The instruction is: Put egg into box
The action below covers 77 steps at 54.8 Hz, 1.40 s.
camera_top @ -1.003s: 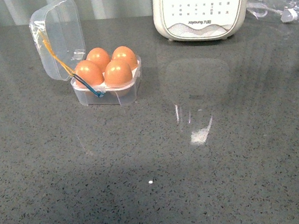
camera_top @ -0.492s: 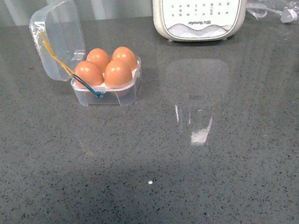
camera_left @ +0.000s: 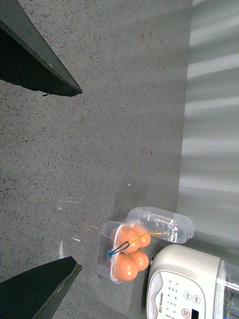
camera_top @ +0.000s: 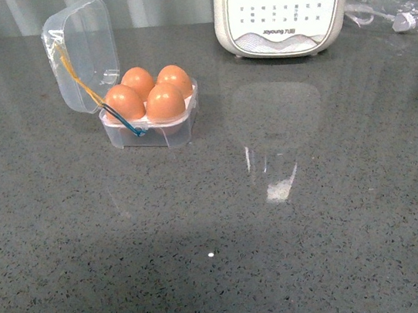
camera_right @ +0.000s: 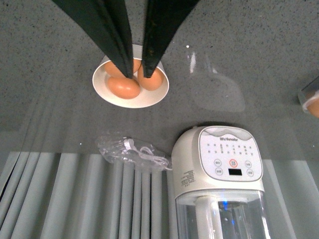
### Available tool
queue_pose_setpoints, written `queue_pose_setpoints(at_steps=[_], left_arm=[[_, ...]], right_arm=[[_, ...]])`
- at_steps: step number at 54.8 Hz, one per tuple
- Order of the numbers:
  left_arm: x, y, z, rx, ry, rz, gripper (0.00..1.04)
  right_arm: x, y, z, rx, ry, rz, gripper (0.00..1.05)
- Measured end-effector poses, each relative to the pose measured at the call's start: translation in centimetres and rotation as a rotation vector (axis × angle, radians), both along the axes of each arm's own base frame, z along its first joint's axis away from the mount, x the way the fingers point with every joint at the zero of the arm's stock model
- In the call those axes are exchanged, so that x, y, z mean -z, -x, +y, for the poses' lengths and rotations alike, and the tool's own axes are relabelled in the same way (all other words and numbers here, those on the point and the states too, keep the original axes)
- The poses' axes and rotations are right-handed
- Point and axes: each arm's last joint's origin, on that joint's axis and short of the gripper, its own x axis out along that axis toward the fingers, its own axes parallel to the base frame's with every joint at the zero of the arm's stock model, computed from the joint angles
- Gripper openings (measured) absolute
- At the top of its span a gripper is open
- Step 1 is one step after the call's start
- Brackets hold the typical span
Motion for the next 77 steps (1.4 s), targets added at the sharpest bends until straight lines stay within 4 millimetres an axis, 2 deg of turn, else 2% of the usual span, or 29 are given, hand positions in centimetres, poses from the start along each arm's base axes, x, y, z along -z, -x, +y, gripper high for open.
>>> queue_pose_setpoints(at_steps=[8, 15, 22, 39, 44, 63, 66, 77], left_arm=[[0.0, 0.0, 0.0, 0.001, 0.000, 0.000, 0.98], [0.0, 0.0, 0.0, 0.000, 0.000, 0.000, 0.98], [0.0, 0.0, 0.0, 0.000, 0.000, 0.000, 0.98], [0.0, 0.0, 0.0, 0.000, 0.000, 0.000, 0.98], [0.0, 0.0, 0.0, 0.000, 0.000, 0.000, 0.98], [0.0, 0.0, 0.0, 0.000, 0.000, 0.000, 0.98], [0.0, 0.0, 0.0, 0.000, 0.000, 0.000, 0.98], [0.0, 0.0, 0.0, 0.000, 0.000, 0.000, 0.98]], right_arm=[[0.7, 0.2, 0.9, -0.034, 0.001, -0.007, 0.03], [1.3, 0.4, 0.9, -0.026, 0.001, -0.007, 0.03], [2.0, 1.4, 0.9, -0.028, 0.001, -0.001, 0.03], [2.7, 1.5, 0.9, -0.028, 0.001, -0.005, 0.03], [3.7, 1.5, 0.9, -0.028, 0.001, -0.003, 0.03], [3.7, 1.5, 0.9, -0.028, 0.001, -0.005, 0.03], [3.7, 1.5, 0.9, -0.028, 0.001, -0.005, 0.08], [3.7, 1.5, 0.9, -0.028, 0.001, -0.005, 0.38]])
